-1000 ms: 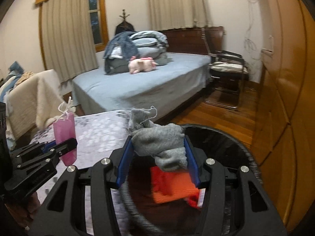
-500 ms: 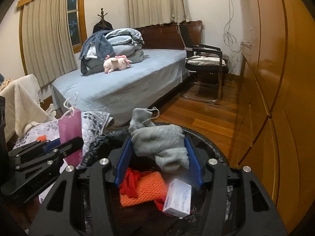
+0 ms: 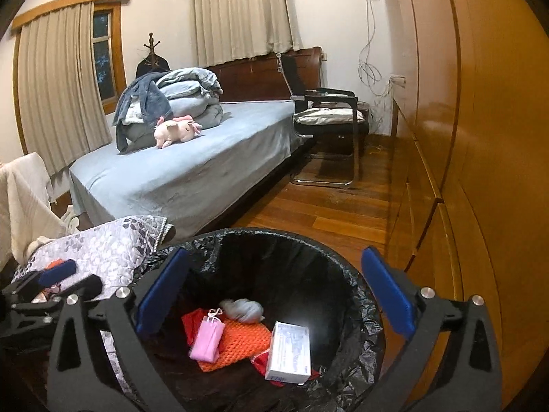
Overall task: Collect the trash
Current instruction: 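Move both open grippers back above the remaining items on the quilt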
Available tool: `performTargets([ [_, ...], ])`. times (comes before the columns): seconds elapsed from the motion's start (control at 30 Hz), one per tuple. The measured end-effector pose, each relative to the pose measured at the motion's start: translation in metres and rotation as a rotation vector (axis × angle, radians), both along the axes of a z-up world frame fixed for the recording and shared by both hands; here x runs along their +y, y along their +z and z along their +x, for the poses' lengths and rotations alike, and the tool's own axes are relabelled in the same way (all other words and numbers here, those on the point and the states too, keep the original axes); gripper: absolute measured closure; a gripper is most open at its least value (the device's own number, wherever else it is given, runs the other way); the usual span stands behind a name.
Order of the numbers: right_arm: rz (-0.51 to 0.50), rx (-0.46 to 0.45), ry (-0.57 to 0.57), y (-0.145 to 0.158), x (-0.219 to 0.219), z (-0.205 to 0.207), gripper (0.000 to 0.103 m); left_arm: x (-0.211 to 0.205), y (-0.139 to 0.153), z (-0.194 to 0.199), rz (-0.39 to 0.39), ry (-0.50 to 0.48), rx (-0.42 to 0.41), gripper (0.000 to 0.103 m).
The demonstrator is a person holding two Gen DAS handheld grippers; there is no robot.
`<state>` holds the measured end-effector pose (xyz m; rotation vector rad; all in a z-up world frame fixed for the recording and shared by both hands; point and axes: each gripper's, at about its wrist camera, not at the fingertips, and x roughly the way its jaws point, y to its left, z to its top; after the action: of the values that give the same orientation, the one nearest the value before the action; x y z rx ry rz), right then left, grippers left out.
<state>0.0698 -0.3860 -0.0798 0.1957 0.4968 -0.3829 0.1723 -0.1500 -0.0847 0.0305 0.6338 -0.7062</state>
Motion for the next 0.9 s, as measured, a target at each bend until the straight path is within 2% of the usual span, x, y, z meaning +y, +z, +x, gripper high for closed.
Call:
performTargets([
  [0.3, -0.031, 0.007, 0.105, 0.005, 0.056, 0.012, 0.005, 0.081, 0.010, -0.007, 0.007, 0.180, -0.044, 0.007],
  [0.53, -0.044, 0.026, 0.238, 0.004, 0.121, 0.033, 0.005, 0.151, 0.009, -0.011, 0.062, 0.334, -0.076, 0.007],
  [0.9, -0.045, 0.048, 0.416, -0.009, 0.214, 0.069, 0.005, 0.251, -0.010, -0.006, 0.118, 0.533, -0.052, 0.007],
])
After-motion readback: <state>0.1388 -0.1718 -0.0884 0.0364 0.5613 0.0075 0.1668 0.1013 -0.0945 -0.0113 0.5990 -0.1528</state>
